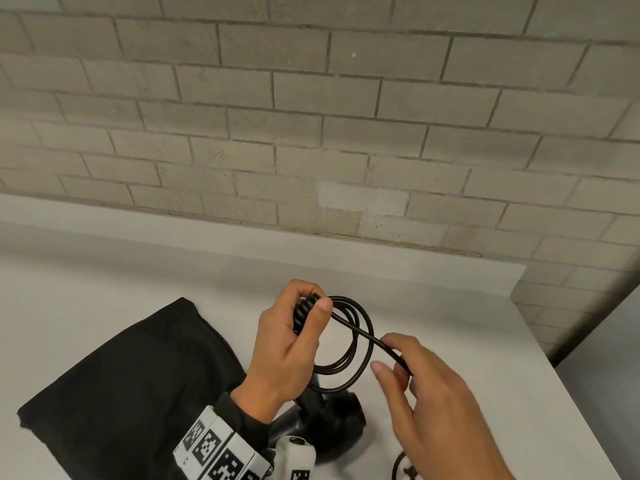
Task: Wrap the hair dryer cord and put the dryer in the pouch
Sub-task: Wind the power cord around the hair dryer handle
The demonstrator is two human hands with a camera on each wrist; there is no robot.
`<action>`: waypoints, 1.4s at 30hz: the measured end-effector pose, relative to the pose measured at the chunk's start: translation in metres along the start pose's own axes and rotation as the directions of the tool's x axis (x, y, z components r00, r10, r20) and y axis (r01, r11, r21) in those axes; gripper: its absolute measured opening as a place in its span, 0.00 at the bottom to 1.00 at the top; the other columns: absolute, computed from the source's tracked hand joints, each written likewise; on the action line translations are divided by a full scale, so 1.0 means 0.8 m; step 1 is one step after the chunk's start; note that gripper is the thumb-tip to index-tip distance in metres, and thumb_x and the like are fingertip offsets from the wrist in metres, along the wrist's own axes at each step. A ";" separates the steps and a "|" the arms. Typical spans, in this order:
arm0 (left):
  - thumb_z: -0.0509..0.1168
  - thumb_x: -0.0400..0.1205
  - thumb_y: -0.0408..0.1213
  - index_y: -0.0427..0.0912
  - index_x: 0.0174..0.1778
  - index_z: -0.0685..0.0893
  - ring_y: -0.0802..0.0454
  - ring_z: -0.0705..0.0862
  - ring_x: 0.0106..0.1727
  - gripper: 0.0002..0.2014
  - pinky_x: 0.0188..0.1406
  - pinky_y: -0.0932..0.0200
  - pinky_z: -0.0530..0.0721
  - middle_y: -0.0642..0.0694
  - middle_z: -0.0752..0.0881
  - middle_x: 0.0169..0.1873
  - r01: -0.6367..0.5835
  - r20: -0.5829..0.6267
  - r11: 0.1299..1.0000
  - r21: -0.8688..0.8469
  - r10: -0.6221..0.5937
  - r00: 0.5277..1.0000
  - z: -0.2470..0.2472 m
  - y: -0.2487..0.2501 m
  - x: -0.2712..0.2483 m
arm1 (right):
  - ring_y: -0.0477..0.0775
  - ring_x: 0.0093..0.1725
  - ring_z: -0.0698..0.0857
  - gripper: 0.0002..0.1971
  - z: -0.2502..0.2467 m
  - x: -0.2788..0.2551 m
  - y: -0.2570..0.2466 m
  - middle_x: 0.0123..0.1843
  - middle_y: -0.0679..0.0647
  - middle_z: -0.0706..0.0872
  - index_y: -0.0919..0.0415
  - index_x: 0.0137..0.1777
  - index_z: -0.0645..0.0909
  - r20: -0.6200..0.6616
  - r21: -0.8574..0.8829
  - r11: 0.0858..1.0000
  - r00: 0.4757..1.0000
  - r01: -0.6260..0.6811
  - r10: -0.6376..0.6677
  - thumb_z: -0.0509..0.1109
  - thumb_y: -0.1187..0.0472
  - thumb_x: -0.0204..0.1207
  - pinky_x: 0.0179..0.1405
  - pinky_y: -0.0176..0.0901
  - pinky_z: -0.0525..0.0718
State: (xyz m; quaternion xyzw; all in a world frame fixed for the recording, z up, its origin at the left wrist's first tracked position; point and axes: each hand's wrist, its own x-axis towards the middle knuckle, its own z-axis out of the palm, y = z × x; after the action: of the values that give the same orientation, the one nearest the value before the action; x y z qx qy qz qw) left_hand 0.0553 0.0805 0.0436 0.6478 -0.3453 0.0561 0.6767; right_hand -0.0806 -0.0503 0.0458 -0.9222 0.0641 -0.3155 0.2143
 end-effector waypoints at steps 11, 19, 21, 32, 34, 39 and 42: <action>0.57 0.84 0.54 0.57 0.51 0.80 0.59 0.66 0.22 0.09 0.21 0.57 0.67 0.56 0.71 0.21 -0.061 0.118 0.996 0.072 0.052 0.992 0.003 0.008 -0.003 | 0.49 0.26 0.69 0.10 -0.052 0.046 -0.015 0.35 0.46 0.74 0.51 0.51 0.84 0.014 -0.073 0.932 0.935 0.355 -0.355 0.61 0.52 0.84 0.19 0.39 0.71; 0.63 0.84 0.56 0.49 0.46 0.78 0.55 0.70 0.19 0.13 0.21 0.60 0.69 0.53 0.72 0.21 -0.217 0.257 0.974 0.056 0.196 0.946 -0.001 0.018 -0.008 | 0.40 0.35 0.76 0.09 -0.046 0.087 -0.022 0.35 0.39 0.77 0.49 0.48 0.85 0.004 0.287 0.923 0.963 0.256 -0.268 0.64 0.50 0.84 0.36 0.29 0.73; 0.69 0.79 0.51 0.48 0.44 0.78 0.57 0.65 0.17 0.11 0.20 0.65 0.66 0.57 0.68 0.19 -0.231 0.269 0.972 0.049 0.210 0.940 -0.001 0.017 -0.010 | 0.40 0.37 0.79 0.08 -0.040 0.092 -0.024 0.36 0.38 0.80 0.49 0.47 0.85 0.014 0.368 0.906 0.973 0.209 -0.230 0.66 0.51 0.83 0.38 0.27 0.74; 0.63 0.84 0.56 0.51 0.38 0.75 0.63 0.68 0.21 0.15 0.22 0.70 0.68 0.55 0.71 0.21 -0.284 0.194 0.957 0.062 0.267 0.944 0.002 0.012 -0.016 | 0.40 0.40 0.88 0.08 -0.002 0.075 -0.011 0.41 0.49 0.92 0.52 0.51 0.91 0.159 0.728 0.657 0.980 -0.198 0.118 0.72 0.58 0.77 0.45 0.33 0.84; 0.62 0.85 0.57 0.53 0.38 0.75 0.61 0.69 0.20 0.14 0.21 0.69 0.69 0.52 0.72 0.22 -0.295 0.189 0.954 0.061 0.279 0.942 0.002 0.011 -0.016 | 0.44 0.40 0.88 0.08 0.001 0.071 -0.009 0.39 0.53 0.91 0.51 0.51 0.91 0.211 0.759 0.605 0.970 -0.239 0.119 0.71 0.61 0.78 0.46 0.37 0.85; 0.61 0.85 0.59 0.50 0.38 0.76 0.59 0.74 0.19 0.18 0.18 0.66 0.73 0.54 0.74 0.22 -0.269 0.132 0.961 0.062 0.259 0.957 0.005 0.009 -0.017 | 0.52 0.49 0.90 0.10 0.005 0.057 -0.001 0.45 0.56 0.92 0.52 0.51 0.90 0.234 0.782 0.573 0.967 -0.246 0.095 0.66 0.60 0.84 0.53 0.40 0.86; 0.60 0.85 0.59 0.49 0.38 0.76 0.66 0.70 0.21 0.18 0.23 0.73 0.70 0.63 0.72 0.24 -0.260 0.089 0.963 0.067 0.254 0.963 0.005 0.008 -0.016 | 0.57 0.57 0.88 0.18 0.007 0.046 0.005 0.54 0.56 0.91 0.52 0.57 0.89 0.245 0.820 0.534 0.970 -0.208 0.001 0.68 0.41 0.79 0.58 0.46 0.86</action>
State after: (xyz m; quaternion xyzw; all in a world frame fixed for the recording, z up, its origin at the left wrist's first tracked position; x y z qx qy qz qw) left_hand 0.0409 0.0821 0.0416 0.6252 -0.4505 0.1311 0.6237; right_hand -0.0484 -0.0614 0.0605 -0.7289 -0.0631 -0.1928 0.6539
